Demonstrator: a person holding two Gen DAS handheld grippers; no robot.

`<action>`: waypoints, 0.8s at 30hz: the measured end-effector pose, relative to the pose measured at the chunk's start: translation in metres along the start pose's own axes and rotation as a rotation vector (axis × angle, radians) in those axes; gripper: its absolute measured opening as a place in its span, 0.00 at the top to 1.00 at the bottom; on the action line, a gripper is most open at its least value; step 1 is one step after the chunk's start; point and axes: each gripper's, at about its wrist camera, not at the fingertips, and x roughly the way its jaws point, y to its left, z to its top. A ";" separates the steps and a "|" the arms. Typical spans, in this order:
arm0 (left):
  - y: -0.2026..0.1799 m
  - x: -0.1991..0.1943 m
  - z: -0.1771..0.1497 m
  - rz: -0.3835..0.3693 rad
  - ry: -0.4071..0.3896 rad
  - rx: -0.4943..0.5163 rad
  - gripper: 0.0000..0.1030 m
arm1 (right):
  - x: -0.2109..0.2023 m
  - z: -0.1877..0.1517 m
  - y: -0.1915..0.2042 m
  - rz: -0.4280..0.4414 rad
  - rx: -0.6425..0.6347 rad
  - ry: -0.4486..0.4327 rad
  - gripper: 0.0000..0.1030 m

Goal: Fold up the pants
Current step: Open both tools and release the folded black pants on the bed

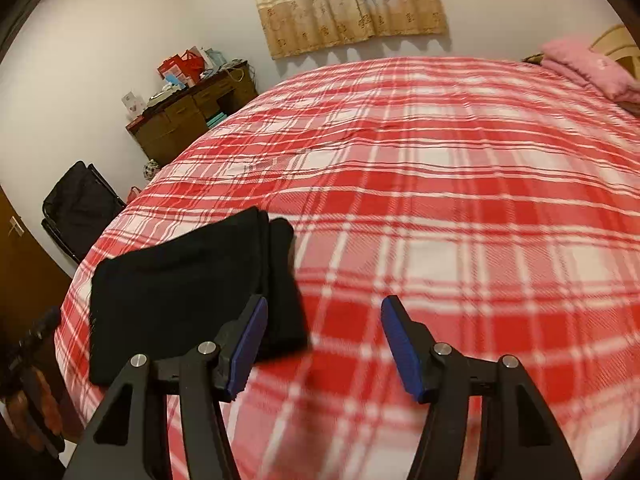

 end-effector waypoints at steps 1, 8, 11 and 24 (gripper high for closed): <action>-0.005 -0.010 -0.001 -0.007 -0.020 0.000 0.09 | -0.017 -0.007 0.002 0.001 0.001 -0.018 0.41; -0.026 -0.043 -0.003 -0.041 -0.077 0.023 0.04 | -0.109 -0.039 0.022 0.013 -0.045 -0.162 0.31; -0.033 -0.051 -0.004 -0.052 -0.089 0.039 0.03 | -0.135 -0.045 0.024 0.017 -0.036 -0.213 0.28; -0.042 -0.069 -0.006 -0.060 -0.127 0.073 0.03 | -0.151 -0.051 0.038 0.001 -0.080 -0.249 0.27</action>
